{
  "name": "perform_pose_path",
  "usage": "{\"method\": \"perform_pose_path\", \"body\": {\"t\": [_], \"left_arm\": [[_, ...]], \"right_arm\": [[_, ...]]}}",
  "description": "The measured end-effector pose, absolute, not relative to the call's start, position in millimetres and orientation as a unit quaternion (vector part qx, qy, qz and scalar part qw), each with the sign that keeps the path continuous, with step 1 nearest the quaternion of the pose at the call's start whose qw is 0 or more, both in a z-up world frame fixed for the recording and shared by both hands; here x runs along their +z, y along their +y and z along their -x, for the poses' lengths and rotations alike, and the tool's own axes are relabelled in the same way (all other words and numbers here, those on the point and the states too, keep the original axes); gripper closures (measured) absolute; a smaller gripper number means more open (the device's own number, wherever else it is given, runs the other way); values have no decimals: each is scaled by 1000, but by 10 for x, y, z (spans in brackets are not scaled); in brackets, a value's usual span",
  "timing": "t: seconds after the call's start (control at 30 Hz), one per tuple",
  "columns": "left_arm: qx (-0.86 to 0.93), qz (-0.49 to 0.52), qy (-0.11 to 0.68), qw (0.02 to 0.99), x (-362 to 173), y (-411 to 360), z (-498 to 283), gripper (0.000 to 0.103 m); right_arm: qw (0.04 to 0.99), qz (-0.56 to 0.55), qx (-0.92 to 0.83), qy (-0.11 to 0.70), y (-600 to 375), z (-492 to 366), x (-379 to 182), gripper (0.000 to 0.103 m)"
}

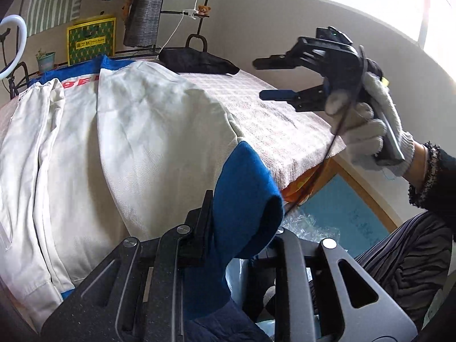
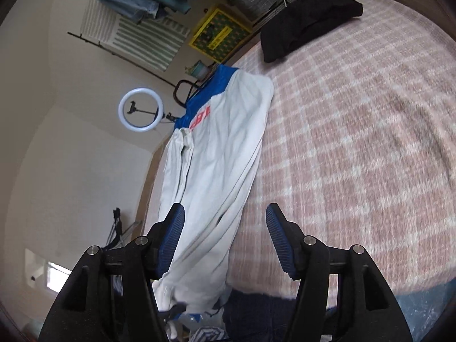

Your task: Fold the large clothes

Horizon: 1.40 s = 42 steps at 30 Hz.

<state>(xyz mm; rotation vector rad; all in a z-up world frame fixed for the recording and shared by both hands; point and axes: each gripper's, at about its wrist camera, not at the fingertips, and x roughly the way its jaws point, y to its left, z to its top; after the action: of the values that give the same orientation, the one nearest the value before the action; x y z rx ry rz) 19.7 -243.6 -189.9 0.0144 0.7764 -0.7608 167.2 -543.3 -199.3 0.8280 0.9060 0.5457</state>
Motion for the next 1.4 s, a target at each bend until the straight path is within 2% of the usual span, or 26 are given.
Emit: {"method": "perform_pose_path", "body": {"t": [0.17, 0.5, 0.53, 0.6, 0.63, 0.67, 0.93, 1.13, 1.4], "left_arm": [[-357, 16, 372, 857, -1829, -2341, -192, 84], [-343, 52, 376, 859, -1798, -2207, -241, 85], [-342, 56, 377, 859, -1811, -2199, -228, 85], [-341, 64, 378, 858, -1826, -2175, -217, 85], [-339, 67, 379, 858, -1839, -2156, -225, 85], [-336, 74, 382, 858, -1855, -2130, -235, 85], [-315, 159, 415, 839, -2040, -1851, -251, 86], [-292, 197, 422, 835, -2116, -1609, -151, 88], [-246, 239, 421, 840, -2194, -1191, -12, 90]], "right_arm": [[790, -380, 223, 427, -5298, -2426, -2061, 37], [773, -379, 182, 476, -4916, -3472, -2526, 38], [772, -378, 185, 476, -4857, -3513, -2537, 42], [773, -365, 176, 487, -4730, -3600, -2560, 60], [774, -354, 168, 497, -4667, -3634, -2565, 80], [776, -349, 164, 500, -4617, -3654, -2563, 91], [845, -206, 107, 481, -4071, -3612, -1995, 97], [885, -59, 112, 448, -3239, -3516, -1514, 99], [877, 74, 156, 449, -2021, -3568, -1524, 99]]}}
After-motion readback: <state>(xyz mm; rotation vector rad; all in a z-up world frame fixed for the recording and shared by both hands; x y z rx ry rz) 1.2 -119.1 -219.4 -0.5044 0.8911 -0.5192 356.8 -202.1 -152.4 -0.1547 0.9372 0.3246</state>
